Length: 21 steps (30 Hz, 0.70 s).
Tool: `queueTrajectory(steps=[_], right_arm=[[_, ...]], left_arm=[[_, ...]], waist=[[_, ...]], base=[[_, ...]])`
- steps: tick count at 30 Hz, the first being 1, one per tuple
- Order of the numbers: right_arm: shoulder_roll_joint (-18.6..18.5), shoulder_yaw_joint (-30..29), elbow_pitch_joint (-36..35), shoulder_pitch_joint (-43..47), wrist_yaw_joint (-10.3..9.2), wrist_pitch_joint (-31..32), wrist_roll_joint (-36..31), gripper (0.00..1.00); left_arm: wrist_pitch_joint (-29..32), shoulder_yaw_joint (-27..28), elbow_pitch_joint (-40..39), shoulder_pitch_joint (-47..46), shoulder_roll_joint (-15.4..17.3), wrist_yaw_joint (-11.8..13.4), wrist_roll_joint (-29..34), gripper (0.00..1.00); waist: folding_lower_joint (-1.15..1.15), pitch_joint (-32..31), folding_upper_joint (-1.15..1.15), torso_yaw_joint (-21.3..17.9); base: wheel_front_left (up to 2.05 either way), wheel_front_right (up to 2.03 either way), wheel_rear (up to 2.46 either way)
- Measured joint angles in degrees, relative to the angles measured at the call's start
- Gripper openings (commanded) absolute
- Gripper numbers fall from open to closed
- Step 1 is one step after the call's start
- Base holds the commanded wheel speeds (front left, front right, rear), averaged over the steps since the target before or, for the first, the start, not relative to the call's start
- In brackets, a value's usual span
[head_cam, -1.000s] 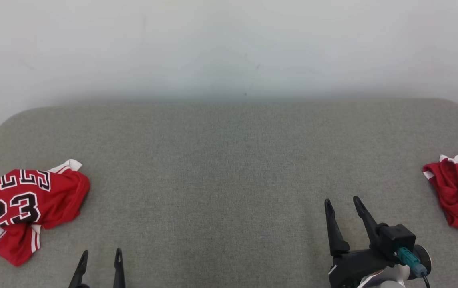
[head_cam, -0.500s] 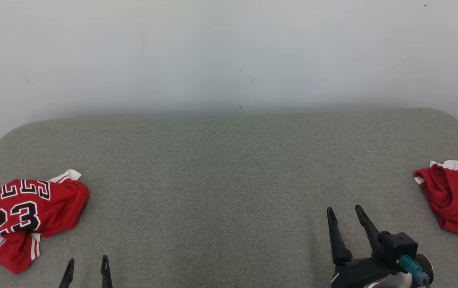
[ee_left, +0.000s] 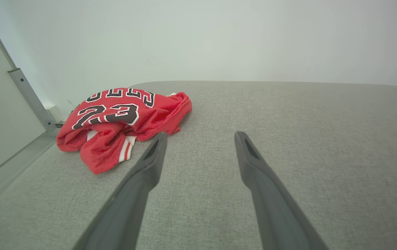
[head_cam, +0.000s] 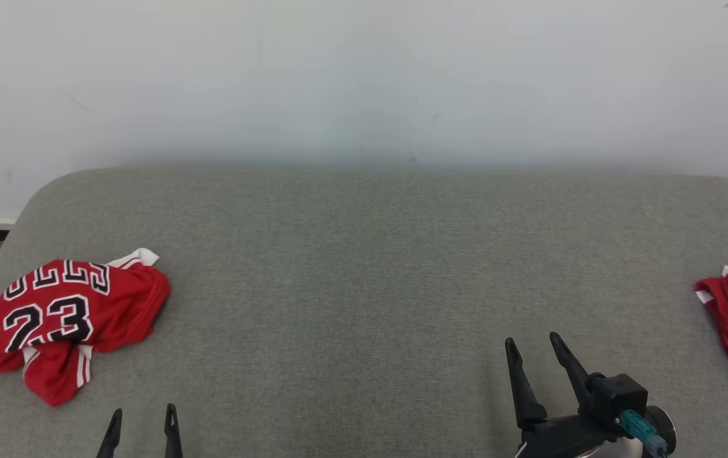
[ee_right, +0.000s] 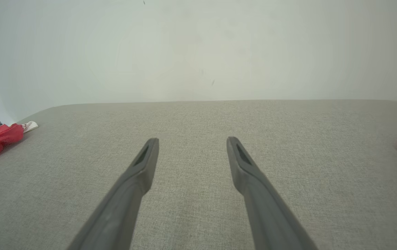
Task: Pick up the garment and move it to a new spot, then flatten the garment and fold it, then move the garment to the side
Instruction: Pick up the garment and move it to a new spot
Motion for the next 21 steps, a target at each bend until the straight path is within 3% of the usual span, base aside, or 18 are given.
queueTrajectory(steps=[8,16,21], right_arm=[[0.02,1.99,0.07,1.06,0.0,-0.01,0.9,1.0],[0.01,3.26,-0.25,1.47,0.0,0.0,1.67,1.0],[0.04,7.56,0.52,-1.12,0.0,-0.01,1.78,1.0]], left_arm=[[0.0,0.92,0.34,-0.21,0.0,-0.12,0.44,1.0],[0.0,3.66,1.55,0.2,0.08,-1.07,0.02,1.0],[0.0,7.1,0.23,0.97,0.11,-0.38,-1.1,1.0]], waist=[[0.0,0.67,0.0,6.53],[0.0,1.14,0.0,16.0],[0.0,1.91,0.0,21.76]], base=[[0.0,0.0,0.0],[0.0,0.0,0.0],[0.0,0.0,0.0]])
